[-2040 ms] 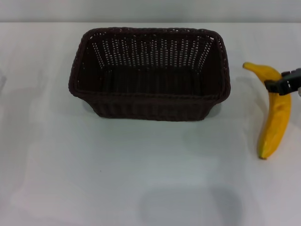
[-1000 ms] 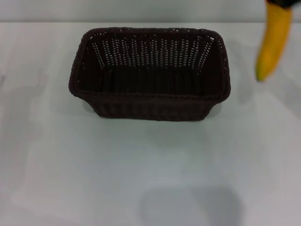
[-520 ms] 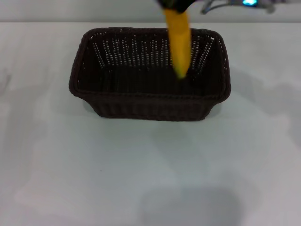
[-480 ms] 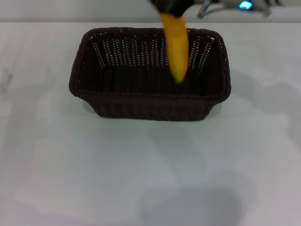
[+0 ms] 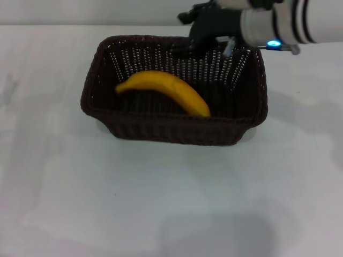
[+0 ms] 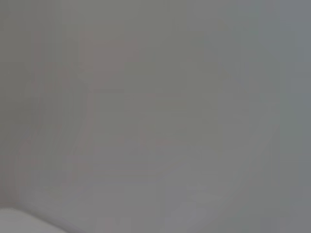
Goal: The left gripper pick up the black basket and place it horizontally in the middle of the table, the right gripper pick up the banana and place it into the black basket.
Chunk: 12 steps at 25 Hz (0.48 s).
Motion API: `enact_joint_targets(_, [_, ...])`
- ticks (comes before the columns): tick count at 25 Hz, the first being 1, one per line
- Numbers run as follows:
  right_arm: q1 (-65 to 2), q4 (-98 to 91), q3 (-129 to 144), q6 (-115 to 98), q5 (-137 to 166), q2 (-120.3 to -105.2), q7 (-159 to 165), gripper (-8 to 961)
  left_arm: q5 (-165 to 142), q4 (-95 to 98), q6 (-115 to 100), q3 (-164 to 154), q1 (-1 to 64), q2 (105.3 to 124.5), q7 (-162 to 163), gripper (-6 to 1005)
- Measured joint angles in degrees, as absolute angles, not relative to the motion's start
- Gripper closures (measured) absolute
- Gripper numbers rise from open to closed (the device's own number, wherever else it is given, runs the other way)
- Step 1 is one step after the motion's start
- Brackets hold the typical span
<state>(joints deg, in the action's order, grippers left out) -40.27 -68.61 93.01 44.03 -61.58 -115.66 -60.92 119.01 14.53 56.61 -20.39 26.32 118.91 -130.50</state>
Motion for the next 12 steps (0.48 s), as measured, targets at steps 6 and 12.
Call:
enact_joint_targets(6, [-32.3,-72.2,85.1,40.8,-72.1,-115.57,-66.8,281,125.6,9.8,60.8,-20.4,26.9,119.13,-143.8,137])
enact_joint_targets(12, [-24.4,-63.1,76.4,41.1,-106.5,-115.61,-91.1,231,126.8,8.7,63.0,-20.6,26.9,119.18,-146.7,137])
